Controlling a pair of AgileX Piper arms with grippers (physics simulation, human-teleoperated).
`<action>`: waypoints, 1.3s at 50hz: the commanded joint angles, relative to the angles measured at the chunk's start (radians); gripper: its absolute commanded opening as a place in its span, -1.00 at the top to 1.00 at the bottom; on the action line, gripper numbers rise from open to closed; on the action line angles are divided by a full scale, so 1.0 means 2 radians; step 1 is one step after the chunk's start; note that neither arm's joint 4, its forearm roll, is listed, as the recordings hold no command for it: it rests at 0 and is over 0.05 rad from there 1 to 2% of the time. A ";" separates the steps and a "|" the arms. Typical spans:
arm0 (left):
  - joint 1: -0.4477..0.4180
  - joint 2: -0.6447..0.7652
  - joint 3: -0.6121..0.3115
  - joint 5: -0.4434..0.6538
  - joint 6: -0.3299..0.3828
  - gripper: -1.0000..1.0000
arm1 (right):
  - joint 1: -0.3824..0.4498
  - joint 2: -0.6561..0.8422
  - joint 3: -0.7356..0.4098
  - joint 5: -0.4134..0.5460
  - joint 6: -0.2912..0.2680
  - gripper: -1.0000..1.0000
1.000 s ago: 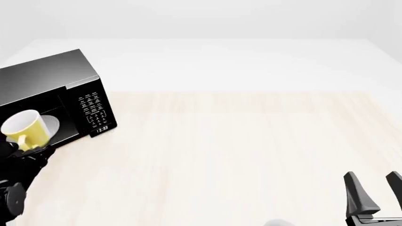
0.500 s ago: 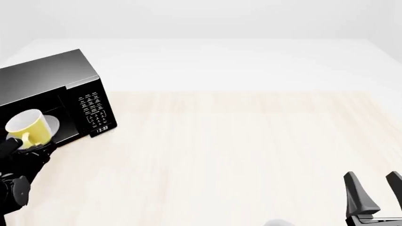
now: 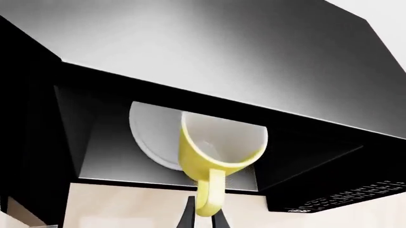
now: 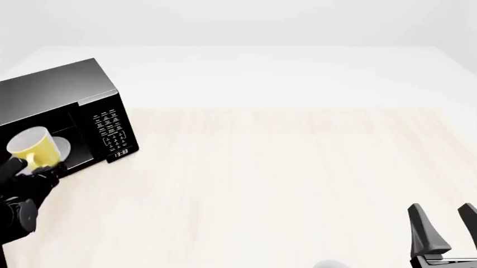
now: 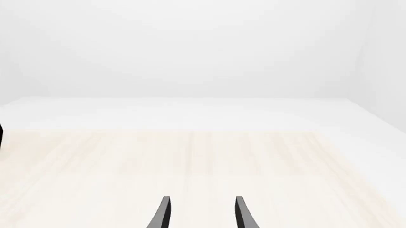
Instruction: Put the yellow and white mug in the microwave and close it.
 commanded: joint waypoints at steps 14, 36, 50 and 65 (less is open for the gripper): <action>0.010 0.020 -0.062 0.020 -0.015 1.00 | 0.000 0.000 0.000 0.000 0.000 -1.00; 0.029 0.079 -0.118 0.023 -0.023 1.00 | 0.000 0.000 0.000 0.000 0.000 -1.00; 0.036 0.113 -0.124 0.022 -0.016 1.00 | 0.000 0.000 0.000 0.000 0.000 -1.00; 0.027 0.126 -0.136 0.036 -0.015 1.00 | 0.000 0.000 0.000 0.000 0.000 -1.00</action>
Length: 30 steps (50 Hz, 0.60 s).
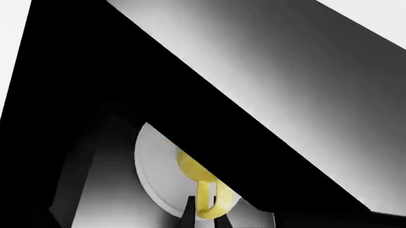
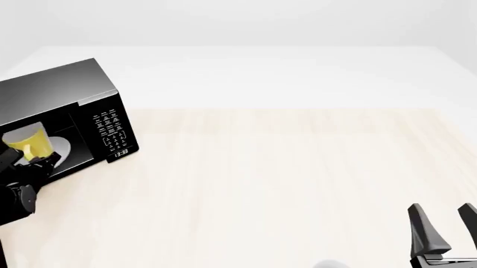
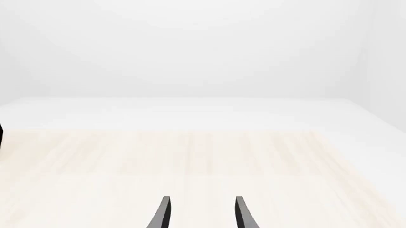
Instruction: Put the yellow and white mug in the microwave and close it.
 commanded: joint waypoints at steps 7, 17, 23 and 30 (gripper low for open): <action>0.000 0.033 -0.022 0.020 0.017 -1.00 | 0.000 0.000 0.000 0.000 0.000 -1.00; -0.005 0.032 -0.025 0.023 0.020 -1.00 | 0.000 0.000 0.000 0.000 0.000 -1.00; -0.002 0.030 -0.023 0.021 0.022 -1.00 | 0.000 0.000 0.000 0.000 0.000 -1.00; 0.008 0.014 0.001 0.006 0.033 -1.00 | 0.000 0.000 0.000 0.000 0.000 -1.00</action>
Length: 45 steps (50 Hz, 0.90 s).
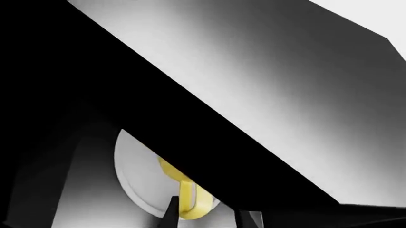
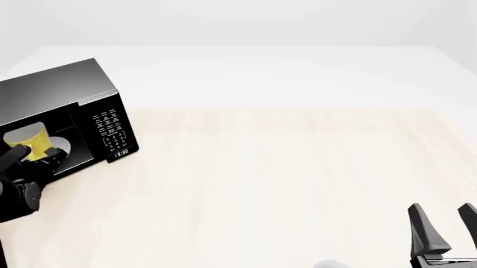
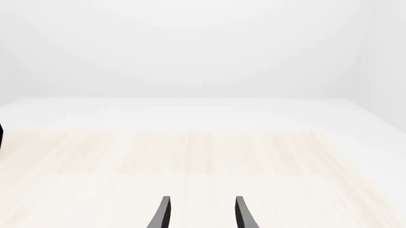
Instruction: Put the yellow and white mug in the microwave and close it.
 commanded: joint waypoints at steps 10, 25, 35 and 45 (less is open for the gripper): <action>0.034 -0.006 0.037 -0.012 0.037 -1.00 | 0.000 0.000 0.000 0.000 0.000 -1.00; 0.040 -0.043 0.083 -0.026 0.036 -1.00 | 0.000 0.000 0.000 0.000 0.000 -1.00; 0.025 -0.063 0.100 -0.023 0.024 -1.00 | 0.000 0.000 0.000 0.000 0.000 -1.00; 0.014 -0.105 0.123 -0.015 0.015 -1.00 | 0.000 0.000 0.000 0.000 0.000 -1.00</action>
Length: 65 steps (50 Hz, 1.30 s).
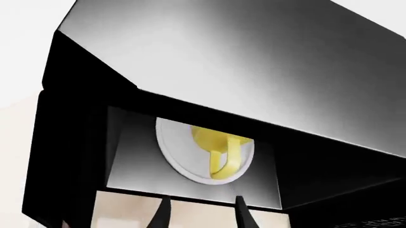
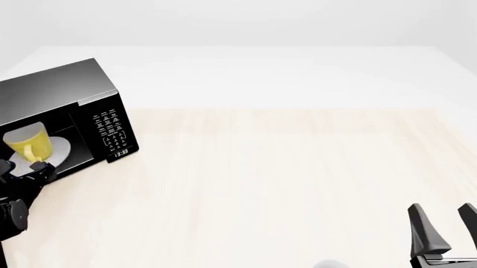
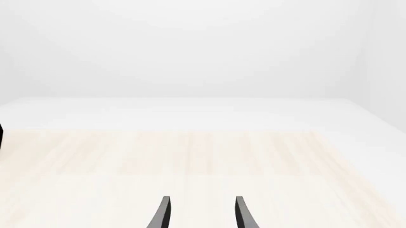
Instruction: Put the yellow and white mug in the microwave and close it.
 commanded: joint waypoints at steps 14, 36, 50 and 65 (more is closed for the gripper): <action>-0.031 -0.139 0.059 0.039 0.002 -1.00 | 0.000 0.000 0.000 0.000 0.000 -1.00; -0.049 -0.320 0.091 0.133 0.065 -1.00 | 0.000 0.000 0.000 0.000 0.000 -1.00; -0.059 -0.432 0.087 0.216 0.112 -1.00 | 0.000 0.000 0.000 0.000 0.000 -1.00; -0.061 -0.514 0.057 0.306 0.140 -1.00 | 0.000 0.000 0.000 0.000 0.000 -1.00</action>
